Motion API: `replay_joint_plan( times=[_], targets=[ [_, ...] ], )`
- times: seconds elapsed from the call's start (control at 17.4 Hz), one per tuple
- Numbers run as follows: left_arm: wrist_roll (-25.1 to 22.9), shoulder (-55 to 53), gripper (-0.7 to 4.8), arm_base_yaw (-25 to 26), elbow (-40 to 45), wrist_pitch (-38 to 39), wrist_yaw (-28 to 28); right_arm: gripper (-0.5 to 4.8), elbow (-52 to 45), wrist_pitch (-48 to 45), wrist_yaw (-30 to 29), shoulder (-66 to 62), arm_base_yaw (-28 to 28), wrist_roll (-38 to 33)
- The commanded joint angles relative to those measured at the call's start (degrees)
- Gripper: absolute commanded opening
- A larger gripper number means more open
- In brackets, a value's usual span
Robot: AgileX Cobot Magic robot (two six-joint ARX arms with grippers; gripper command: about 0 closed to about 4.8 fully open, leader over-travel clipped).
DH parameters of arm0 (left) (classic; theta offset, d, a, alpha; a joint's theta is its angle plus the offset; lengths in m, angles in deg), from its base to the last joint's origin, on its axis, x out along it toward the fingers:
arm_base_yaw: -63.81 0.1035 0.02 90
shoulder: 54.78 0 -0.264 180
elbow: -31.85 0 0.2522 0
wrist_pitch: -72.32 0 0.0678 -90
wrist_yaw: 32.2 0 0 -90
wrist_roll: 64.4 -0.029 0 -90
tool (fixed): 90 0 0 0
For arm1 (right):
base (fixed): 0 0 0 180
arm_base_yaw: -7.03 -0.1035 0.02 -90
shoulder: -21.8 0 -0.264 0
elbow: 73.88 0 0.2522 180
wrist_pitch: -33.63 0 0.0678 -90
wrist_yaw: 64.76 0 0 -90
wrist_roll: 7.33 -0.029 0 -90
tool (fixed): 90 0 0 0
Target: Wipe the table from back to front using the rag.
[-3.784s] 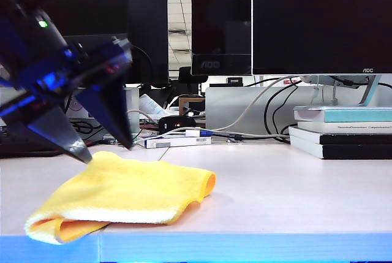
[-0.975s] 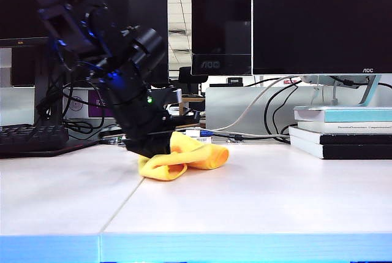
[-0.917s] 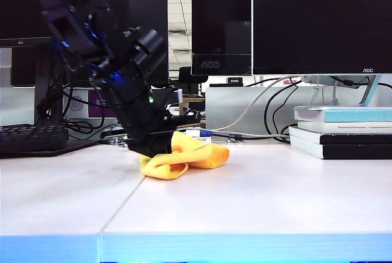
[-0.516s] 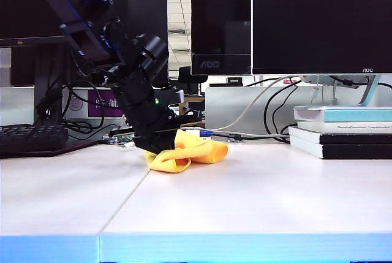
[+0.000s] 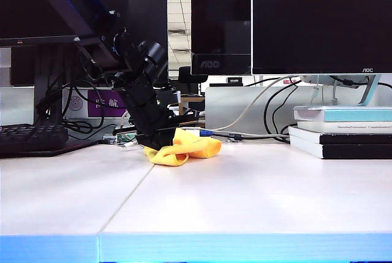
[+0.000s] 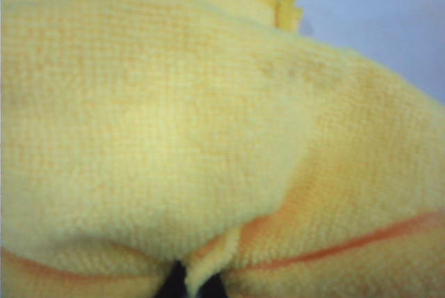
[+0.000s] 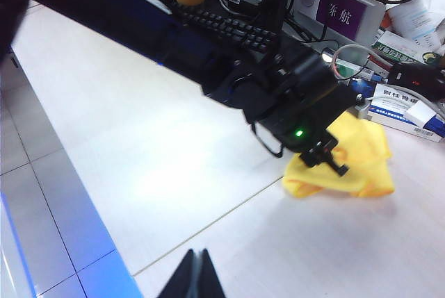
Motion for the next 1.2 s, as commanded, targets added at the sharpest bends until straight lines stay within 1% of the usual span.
replay_joint_plan(
  times=[0.06,0.34,0.57,0.92,1.09,1.2],
  targets=[
    [-0.39,-3.06,-0.06,0.98,-4.59,2.99,0.33,-0.01,0.31,-0.55,0.02,0.15,0.00,-0.17],
    [-0.44,-7.74,-0.06,2.45,-10.78,3.48,0.63,-0.01,0.31,-0.57,0.02,0.13,-0.02,-0.17],
    [-2.45,-11.63,-0.06,3.61,-17.14,3.80,0.50,-0.01,0.31,-0.55,0.02,0.13,-0.02,-0.17],
    [-2.56,-17.14,-0.06,4.63,-27.02,4.04,0.26,-0.01,0.31,-0.52,0.24,0.02,0.00,-0.17],
    [-2.54,-18.97,-0.06,4.63,-29.38,4.00,0.28,-0.01,0.31,-0.55,0.26,-0.15,0.00,-0.17],
    [-2.56,-20.04,-0.06,4.63,-29.77,5.38,0.39,-0.01,0.31,-0.57,1.53,-0.46,0.02,-0.15]
  ],
)
